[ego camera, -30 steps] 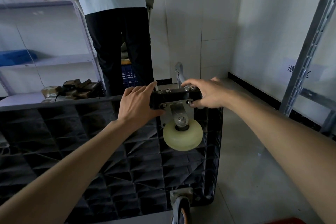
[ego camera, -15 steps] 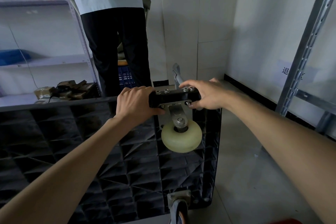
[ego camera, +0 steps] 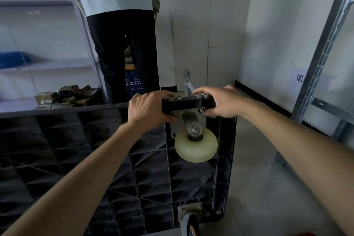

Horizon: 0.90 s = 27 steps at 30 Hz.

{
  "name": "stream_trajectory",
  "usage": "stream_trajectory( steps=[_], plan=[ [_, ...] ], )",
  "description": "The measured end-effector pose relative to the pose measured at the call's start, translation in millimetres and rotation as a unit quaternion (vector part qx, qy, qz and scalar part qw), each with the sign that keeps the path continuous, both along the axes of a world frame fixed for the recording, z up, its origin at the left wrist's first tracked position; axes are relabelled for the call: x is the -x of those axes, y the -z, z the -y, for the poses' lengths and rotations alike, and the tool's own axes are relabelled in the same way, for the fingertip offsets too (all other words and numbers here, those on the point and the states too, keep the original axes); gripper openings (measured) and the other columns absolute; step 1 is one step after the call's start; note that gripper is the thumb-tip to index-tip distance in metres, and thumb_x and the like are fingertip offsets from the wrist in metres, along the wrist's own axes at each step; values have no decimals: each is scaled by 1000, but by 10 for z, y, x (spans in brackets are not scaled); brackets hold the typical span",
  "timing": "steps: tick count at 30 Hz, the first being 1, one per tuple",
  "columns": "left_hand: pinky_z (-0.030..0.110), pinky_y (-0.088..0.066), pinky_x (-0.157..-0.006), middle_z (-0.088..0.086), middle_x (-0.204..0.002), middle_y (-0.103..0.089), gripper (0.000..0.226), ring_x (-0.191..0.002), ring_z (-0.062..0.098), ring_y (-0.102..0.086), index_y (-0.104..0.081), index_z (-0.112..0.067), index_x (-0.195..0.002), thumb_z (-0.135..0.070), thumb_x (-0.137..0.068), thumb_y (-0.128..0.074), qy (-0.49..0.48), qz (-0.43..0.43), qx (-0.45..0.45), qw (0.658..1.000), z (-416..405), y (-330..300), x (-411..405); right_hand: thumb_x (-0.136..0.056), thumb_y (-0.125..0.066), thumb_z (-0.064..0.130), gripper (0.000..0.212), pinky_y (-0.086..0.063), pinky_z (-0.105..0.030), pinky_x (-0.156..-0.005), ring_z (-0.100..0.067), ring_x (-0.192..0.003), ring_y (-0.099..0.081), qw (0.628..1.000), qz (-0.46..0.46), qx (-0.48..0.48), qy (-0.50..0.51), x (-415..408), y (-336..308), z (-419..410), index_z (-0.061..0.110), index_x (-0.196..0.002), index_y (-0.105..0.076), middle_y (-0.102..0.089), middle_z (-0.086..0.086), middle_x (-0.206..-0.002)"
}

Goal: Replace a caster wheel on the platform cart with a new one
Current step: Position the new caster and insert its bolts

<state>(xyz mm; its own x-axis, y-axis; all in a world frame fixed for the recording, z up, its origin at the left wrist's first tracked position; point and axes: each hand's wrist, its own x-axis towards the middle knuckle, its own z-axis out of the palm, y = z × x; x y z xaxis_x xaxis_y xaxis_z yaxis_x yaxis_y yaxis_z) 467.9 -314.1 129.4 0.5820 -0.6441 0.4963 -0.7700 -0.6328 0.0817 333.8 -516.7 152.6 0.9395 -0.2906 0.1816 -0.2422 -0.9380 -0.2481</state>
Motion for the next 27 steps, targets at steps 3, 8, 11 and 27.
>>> stream_trajectory(
  steps=[3,8,11,27],
  plan=[
    [32,-34,-82,-17,-117,-68,75,-102,14,-65,-52,-50,-130,-75,-64,-76,0,5,4,1000,-15,12,2,-86,-76,43,68,-20,-26,-90,-26,-130,-41,1000,3,6,-2,-14,8,22,47,-144,-39,-55,9,-140],
    [33,-35,-86,-17,-117,-68,75,-104,13,-65,-52,-50,-129,-78,-63,-73,-1,8,12,1000,-6,41,4,-81,-79,46,74,-22,-31,-101,-19,-131,-49,1000,6,21,-15,-23,40,70,49,-142,-38,-56,11,-141],
    [33,-35,-88,-18,-119,-68,74,-106,13,-64,-52,-50,-130,-76,-64,-74,-1,4,10,1000,-8,34,11,-82,-80,43,73,-22,-29,-98,-21,-134,-46,1000,10,18,-17,-6,10,61,46,-144,-40,-54,11,-144],
    [33,-34,-91,-18,-123,-66,72,-110,14,-63,-52,-50,-132,-74,-68,-74,-1,1,10,1000,-20,14,70,-78,-85,37,79,-42,-33,-104,3,-111,-58,997,58,-34,-42,165,-58,131,38,-145,-45,-58,20,-135]
  ],
)
